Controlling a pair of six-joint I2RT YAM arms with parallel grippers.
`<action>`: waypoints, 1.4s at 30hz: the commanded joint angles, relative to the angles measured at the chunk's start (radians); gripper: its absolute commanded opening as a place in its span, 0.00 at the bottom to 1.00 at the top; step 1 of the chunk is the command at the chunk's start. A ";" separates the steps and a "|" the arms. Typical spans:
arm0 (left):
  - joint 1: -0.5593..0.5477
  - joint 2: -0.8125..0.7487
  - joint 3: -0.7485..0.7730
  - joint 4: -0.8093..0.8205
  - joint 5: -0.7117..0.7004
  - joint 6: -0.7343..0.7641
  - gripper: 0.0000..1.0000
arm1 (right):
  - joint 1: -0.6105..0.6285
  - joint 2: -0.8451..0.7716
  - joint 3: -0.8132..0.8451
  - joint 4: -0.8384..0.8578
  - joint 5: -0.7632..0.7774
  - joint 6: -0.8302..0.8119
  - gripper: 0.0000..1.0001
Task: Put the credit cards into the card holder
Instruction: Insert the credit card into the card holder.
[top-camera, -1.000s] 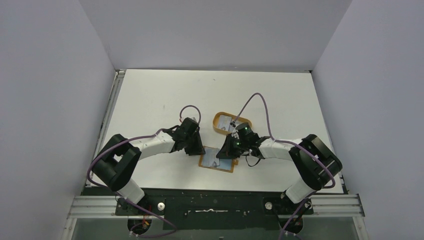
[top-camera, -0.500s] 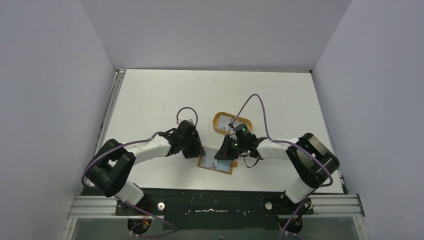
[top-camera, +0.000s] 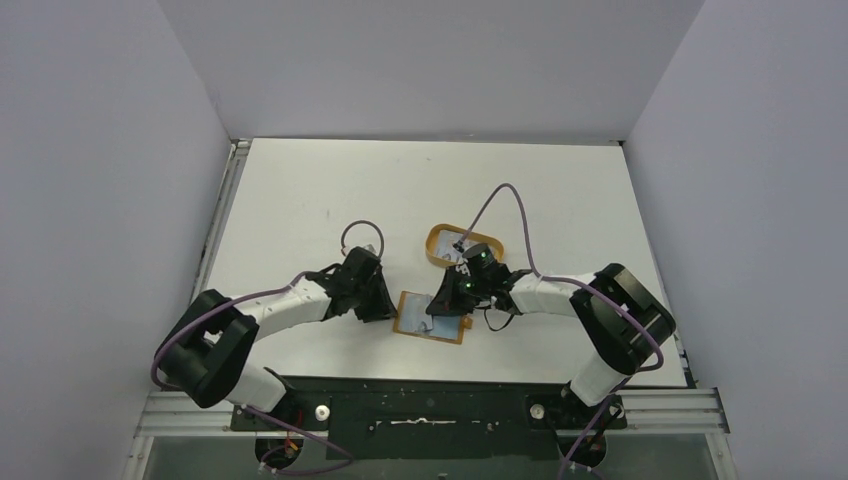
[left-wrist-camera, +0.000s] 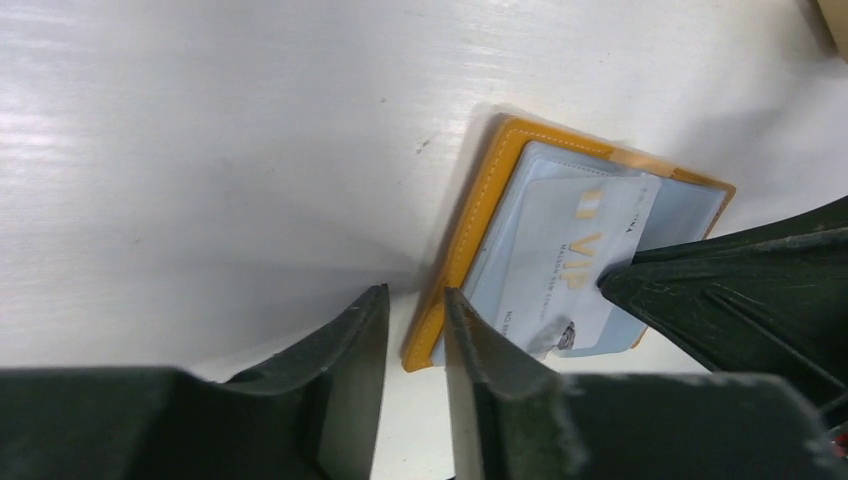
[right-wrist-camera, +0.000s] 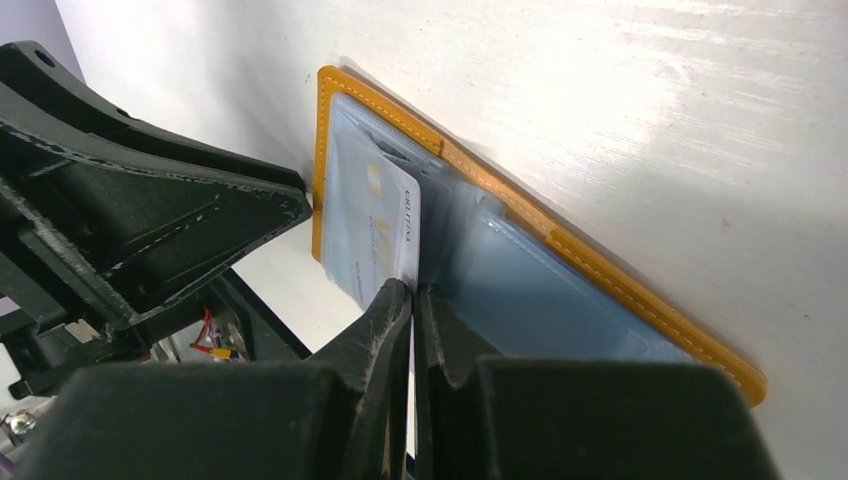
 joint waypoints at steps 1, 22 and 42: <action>-0.009 0.065 -0.044 0.043 0.037 0.000 0.18 | 0.015 0.022 0.028 -0.015 0.050 -0.009 0.00; -0.034 0.041 -0.046 0.037 0.012 -0.016 0.00 | 0.057 -0.109 0.103 -0.259 0.157 -0.072 0.45; -0.023 -0.203 -0.049 -0.123 -0.124 0.056 0.30 | 0.084 -0.246 0.207 -0.648 0.428 -0.303 0.72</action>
